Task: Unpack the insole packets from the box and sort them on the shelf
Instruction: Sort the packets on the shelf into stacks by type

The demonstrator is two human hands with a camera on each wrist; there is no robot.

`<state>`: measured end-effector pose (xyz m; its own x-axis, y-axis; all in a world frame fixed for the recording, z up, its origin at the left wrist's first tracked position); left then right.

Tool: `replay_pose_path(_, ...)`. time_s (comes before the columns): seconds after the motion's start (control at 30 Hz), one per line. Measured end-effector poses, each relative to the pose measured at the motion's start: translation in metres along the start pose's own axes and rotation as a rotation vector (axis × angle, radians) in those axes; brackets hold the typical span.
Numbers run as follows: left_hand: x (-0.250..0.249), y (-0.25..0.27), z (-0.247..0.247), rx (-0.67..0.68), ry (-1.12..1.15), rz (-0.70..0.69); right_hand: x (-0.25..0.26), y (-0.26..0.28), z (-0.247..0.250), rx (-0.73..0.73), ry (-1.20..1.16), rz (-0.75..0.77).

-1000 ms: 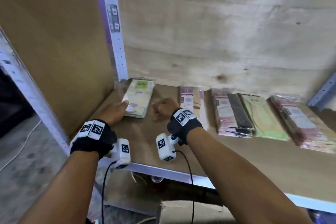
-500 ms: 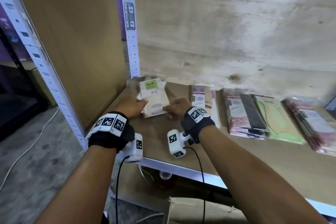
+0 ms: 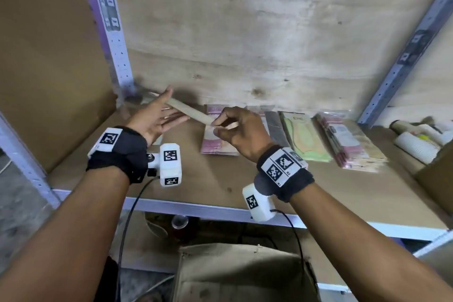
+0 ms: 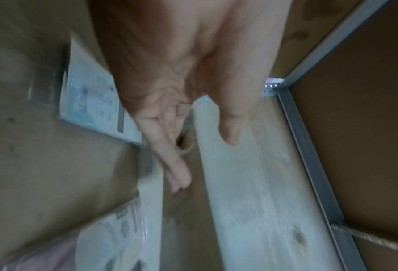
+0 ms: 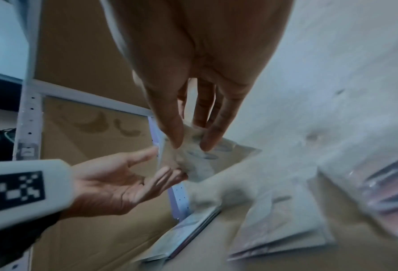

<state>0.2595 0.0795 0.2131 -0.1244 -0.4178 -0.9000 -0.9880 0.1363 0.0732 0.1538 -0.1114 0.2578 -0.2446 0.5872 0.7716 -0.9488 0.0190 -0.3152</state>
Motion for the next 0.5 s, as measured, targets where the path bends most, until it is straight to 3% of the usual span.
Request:
replay_pose_path(0.17, 0.015, 0.002, -0.025, 0.003, -0.064, -0.066, -0.016, 0.031, 0.039, 0.107, 0.039, -0.038)
replay_pose_path(0.37, 0.038, 0.026, -0.083, 0.282, -0.209, -0.055, -0.076, 0.054, 0.101, -0.167, -0.141, -0.241)
replay_pose_path(0.5, 0.063, 0.037, -0.116, 0.368, -0.253, 0.022, -0.113, 0.067, 0.089, 0.050, -0.437, -0.390)
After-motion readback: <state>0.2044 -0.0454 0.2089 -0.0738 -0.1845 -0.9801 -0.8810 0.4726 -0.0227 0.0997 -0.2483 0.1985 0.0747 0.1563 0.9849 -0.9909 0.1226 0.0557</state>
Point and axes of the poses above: each hand's wrist, its own y-axis away from the middle knuckle, its own z-axis out of the back of the hand, x = y × z, the point moved 7 cm from there along -y, towards the middle knuckle, and after that the axes turned 6 degrees about -z, right-handed, at the moved point
